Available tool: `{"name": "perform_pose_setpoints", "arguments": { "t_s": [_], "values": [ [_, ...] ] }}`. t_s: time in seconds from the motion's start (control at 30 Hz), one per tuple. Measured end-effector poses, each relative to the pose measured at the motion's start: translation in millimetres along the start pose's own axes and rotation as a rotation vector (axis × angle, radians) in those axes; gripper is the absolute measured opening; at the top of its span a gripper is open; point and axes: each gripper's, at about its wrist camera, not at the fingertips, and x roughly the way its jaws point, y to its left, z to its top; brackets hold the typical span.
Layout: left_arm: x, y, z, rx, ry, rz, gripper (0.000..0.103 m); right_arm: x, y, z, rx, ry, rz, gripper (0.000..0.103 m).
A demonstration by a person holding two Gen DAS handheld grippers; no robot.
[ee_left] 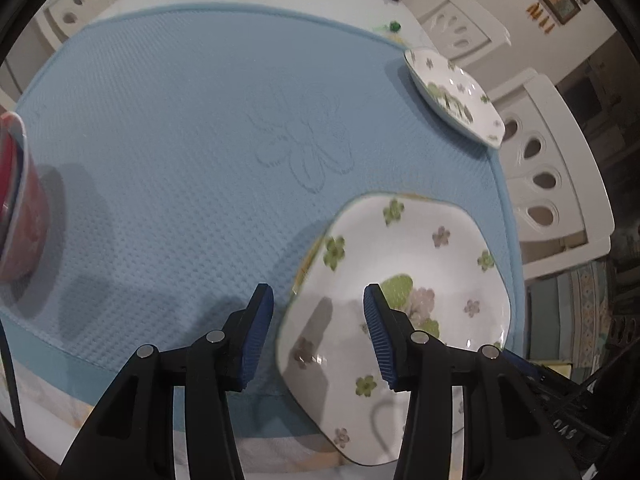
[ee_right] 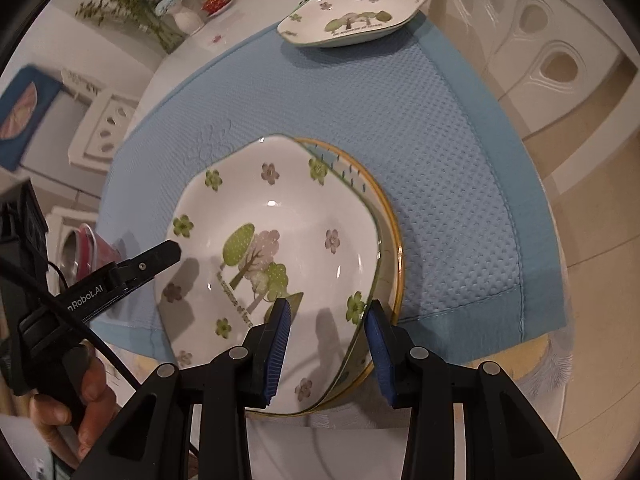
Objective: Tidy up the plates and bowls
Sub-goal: 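Open both grippers and move them to the second forest-print plate, then grasp the rim of the second forest-print plate with both grippers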
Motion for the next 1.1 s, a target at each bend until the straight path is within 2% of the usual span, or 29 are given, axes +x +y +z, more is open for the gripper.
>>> {"name": "perform_pose_setpoints", "arguments": {
  "t_s": [0.37, 0.67, 0.87, 1.1],
  "values": [
    [-32, -6, 39, 0.022, -0.094, -0.025, 0.043, -47, -11, 25, 0.038, -0.126, 0.037, 0.038],
    [-39, -37, 101, 0.094, -0.160, -0.056, 0.046, -57, -17, 79, 0.068, -0.188, 0.024, 0.038],
    [-23, -47, 154, 0.081, -0.174, -0.070, 0.047, -41, -33, 130, 0.139, -0.189, 0.020, 0.038],
    [42, -65, 205, 0.068, -0.089, -0.112, 0.047, -8, -57, 182, 0.223, -0.181, -0.009, 0.038]
  ]
}}
